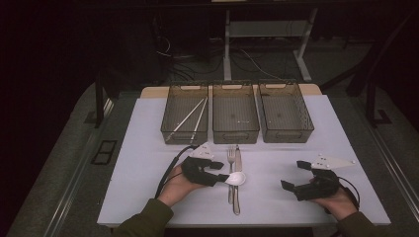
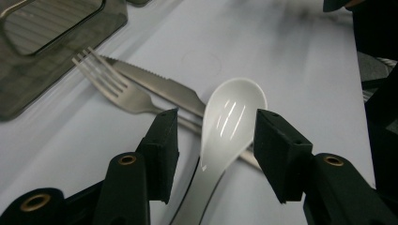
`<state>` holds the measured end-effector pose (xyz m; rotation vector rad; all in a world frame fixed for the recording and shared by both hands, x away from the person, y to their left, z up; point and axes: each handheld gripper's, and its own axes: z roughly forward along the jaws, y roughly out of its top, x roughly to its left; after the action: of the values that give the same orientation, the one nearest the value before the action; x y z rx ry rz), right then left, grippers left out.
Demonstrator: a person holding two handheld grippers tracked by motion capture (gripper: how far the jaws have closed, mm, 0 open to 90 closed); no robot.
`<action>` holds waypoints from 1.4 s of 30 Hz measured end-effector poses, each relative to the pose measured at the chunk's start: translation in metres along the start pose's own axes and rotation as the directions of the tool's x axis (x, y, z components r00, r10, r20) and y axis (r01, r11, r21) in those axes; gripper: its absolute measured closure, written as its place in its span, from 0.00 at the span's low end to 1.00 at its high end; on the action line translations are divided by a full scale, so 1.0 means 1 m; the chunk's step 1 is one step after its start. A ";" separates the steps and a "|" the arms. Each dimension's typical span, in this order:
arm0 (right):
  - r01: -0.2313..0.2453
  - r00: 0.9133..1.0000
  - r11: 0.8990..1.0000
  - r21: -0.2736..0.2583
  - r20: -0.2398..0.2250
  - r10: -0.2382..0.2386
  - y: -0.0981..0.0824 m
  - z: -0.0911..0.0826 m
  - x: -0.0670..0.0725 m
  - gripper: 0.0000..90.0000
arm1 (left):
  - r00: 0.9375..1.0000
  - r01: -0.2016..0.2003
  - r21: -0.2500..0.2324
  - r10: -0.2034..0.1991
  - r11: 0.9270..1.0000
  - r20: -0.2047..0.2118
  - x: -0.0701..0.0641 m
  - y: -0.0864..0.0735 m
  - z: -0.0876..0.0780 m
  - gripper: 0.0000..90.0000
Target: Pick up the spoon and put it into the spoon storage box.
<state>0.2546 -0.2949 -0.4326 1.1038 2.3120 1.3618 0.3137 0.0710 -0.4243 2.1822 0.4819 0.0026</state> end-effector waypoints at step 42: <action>0.001 1.000 1.000 -0.004 -0.003 -0.001 0.000 -0.001 0.000 0.02 | 0.985 -0.173 0.116 0.172 0.978 0.012 -0.019 0.002 0.034 0.59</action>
<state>0.2540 -0.2954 -0.4321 1.1002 2.3111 1.3681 0.3030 0.0373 -0.4403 2.3326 0.2963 0.0681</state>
